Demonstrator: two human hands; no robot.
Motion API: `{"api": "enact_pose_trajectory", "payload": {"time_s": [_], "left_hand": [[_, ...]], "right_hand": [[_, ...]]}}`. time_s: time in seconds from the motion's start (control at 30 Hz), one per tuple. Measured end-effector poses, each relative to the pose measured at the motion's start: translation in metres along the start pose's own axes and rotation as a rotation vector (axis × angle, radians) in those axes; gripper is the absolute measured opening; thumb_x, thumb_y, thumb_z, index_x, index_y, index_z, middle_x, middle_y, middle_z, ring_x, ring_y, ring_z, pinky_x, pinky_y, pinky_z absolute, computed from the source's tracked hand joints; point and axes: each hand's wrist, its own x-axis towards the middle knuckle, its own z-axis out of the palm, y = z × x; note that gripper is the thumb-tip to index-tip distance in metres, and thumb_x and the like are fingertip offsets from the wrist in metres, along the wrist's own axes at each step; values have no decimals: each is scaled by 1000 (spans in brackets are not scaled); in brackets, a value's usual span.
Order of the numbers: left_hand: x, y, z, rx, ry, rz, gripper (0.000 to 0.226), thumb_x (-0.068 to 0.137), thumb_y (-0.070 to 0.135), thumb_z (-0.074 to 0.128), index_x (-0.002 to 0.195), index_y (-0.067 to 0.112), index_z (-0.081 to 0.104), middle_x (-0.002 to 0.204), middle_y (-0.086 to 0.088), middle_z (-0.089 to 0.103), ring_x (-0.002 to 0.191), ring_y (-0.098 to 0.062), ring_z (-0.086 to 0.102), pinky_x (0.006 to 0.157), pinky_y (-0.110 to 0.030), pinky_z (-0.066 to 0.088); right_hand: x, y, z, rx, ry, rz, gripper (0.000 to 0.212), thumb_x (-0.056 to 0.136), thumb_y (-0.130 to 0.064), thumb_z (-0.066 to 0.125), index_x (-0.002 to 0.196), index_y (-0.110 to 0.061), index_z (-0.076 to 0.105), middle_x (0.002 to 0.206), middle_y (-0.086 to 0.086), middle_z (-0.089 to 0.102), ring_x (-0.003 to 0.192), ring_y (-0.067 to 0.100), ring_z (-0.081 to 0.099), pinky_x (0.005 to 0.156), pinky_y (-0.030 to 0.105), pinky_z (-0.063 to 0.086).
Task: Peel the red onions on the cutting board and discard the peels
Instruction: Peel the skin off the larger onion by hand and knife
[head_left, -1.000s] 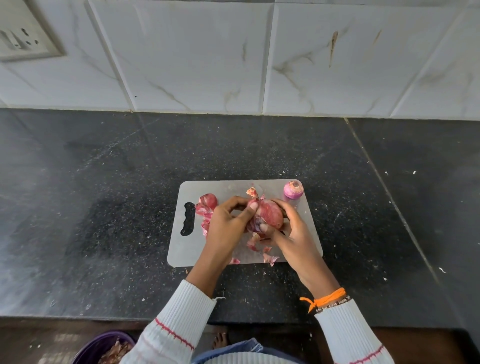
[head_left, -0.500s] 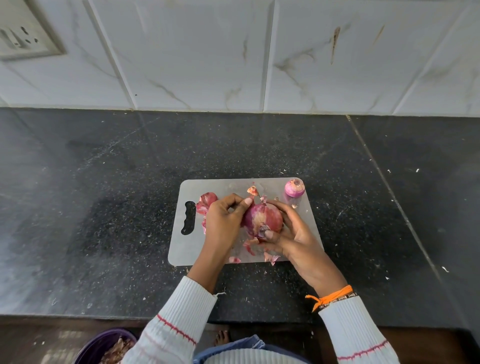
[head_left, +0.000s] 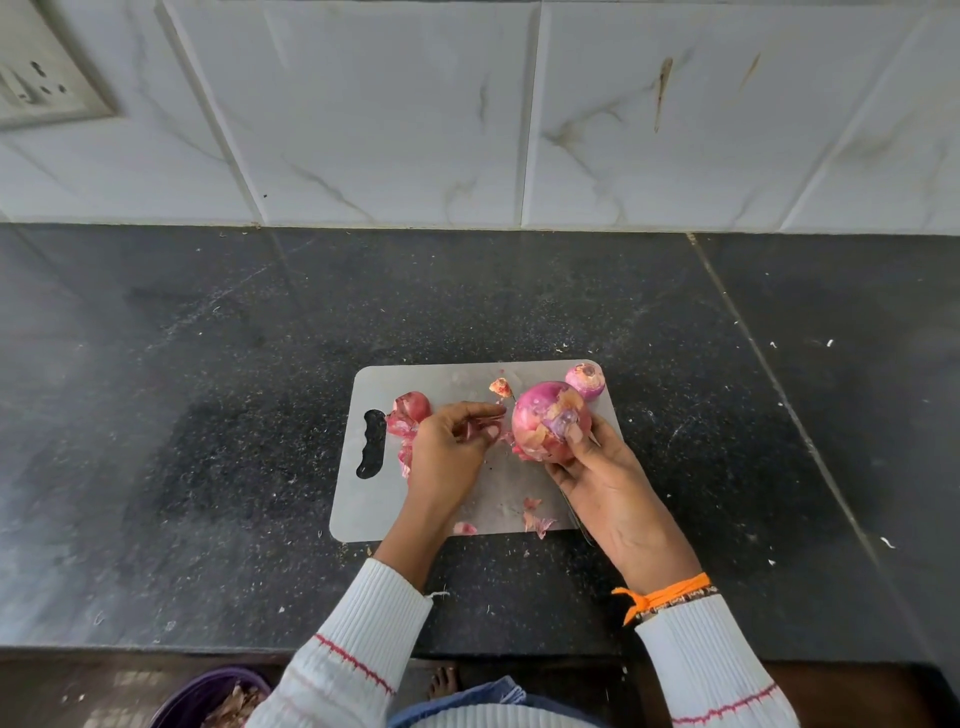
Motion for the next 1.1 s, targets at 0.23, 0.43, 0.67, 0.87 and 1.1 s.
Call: {"api": "enact_pose_trajectory", "payload": {"time_s": [0.23,0.43,0.67,0.87,1.1], "left_hand": [[-8,18,6,-176,-118,-97,25,97,10,44,101,15,68,103,-4,70,93,-9,65,77,-16,52],[-9,16,6,-283,-338,-208,31,91,16,55,121,9,58,112,-13,65,95,-19,65,76,-25,54],[-12,17,5,-522,-314,-278,32,86,0,55,118,1,57,101,-13,63,72,-12,68,57,-19,54],[-16,17,6,-497,-309,-268,36,81,2,61,116,2,57,116,-16,60,78,-14,68,64,-21,56],[-17,17,6,-480,-290,-273,39,80,5,62,118,0,56,117,-16,60,84,-19,68,66,-25,58]], "right_hand": [[-1,1,1,-19,39,-32,59,65,-23,77,119,-13,54,111,7,67,97,15,67,71,20,54],[-2,-2,-3,-301,-18,-150,69,60,-28,85,122,-16,56,121,8,63,112,19,60,86,26,52],[-2,-2,1,-432,53,-236,53,69,-27,73,119,-20,59,118,2,65,112,15,60,93,35,49],[1,2,6,-403,156,-289,36,72,-23,71,107,-18,65,109,3,68,105,15,64,85,27,53],[4,3,9,-456,270,-369,23,88,-12,60,86,-31,73,94,-4,73,96,15,67,82,33,55]]}}
